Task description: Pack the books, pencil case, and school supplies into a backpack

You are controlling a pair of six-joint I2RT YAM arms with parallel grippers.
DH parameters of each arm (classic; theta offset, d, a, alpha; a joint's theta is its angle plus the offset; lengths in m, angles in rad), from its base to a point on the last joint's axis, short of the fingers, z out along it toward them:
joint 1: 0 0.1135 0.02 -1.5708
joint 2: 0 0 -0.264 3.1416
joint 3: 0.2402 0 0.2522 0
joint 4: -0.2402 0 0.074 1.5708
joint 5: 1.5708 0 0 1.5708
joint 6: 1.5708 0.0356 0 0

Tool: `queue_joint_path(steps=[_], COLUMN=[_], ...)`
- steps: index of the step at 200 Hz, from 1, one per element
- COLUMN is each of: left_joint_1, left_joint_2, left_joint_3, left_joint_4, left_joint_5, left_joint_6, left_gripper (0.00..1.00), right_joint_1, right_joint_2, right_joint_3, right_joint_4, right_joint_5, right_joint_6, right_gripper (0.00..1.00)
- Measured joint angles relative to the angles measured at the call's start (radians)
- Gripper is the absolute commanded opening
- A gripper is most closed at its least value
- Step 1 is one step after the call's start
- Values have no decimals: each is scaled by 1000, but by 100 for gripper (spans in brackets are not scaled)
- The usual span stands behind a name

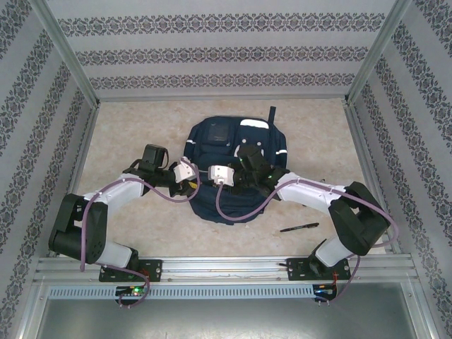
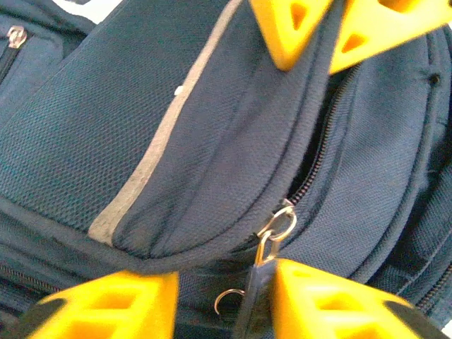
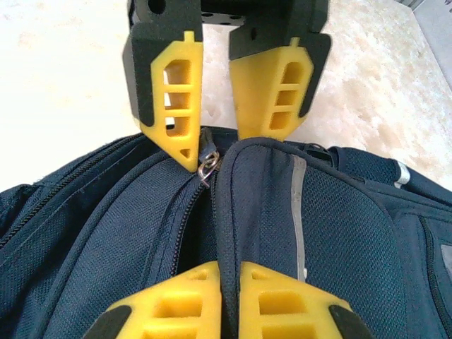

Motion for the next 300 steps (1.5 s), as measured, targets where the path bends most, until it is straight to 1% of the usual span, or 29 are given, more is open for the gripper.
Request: queue_joint_path(steps=[6,12,13,44,71,86,106,130,172,204,215,228,249,256,263,268,287,300], left_joint_1=[-2,-3,-3,-8,-5,20,79,103,103,77,71,65,59,59,59,60,75,81], left_joint_2=[0,0,0,-4,-10,-10,-10,-2,55,85,105,124,140,138,134,130,101,62], left_joint_3=[-1,-2,-2,-6,2,21,46,69,99,101,108,115,132,132,130,124,84,58], left_joint_4=[-1,-1,-2,-5,-41,-82,-131,-181,-188,-187,-182,-175,-150,-131,-107,-81,-6,-4], left_joint_5=[1,6,8,15,11,15,32,39,41,11,3,-8,-39,-52,-78,-116,-204,-208], left_joint_6=[-1,4,2,24,25,42,94,157,190,198,178,143,84,73,62,49,29,50], left_gripper=[14,1,0,0,0,0,0,0,0,0,0,12,18,28,39,47,59,69], right_joint_1=[0,0,0,-6,-11,-16,-18,-17,-17,-18,-18,-19,-30,-39,-49,-57,-82,-95], right_joint_2=[-2,-3,-4,-23,-55,-72,-90,-107,-117,-117,-115,-109,-108,-107,-106,-107,-107,-106], right_joint_3=[-1,-2,-2,-23,-31,-32,-32,-32,-30,-13,-7,1,1,1,1,1,1,1], right_joint_4=[0,0,0,-1,-49,-87,-122,-147,-169,-161,-159,-152,-131,-117,-104,-94,-60,-46], right_joint_5=[0,0,0,-3,-16,-31,-64,-101,-149,-172,-176,-175,-176,-181,-196,-211,-256,-283], right_joint_6=[0,0,0,-11,-76,-113,-160,-201,-219,-183,-167,-148,-101,-80,-56,-42,23,58], right_gripper=[0,0,0,0,0,0,0,0,0,0,0,0,0,0,0,0,0,0])
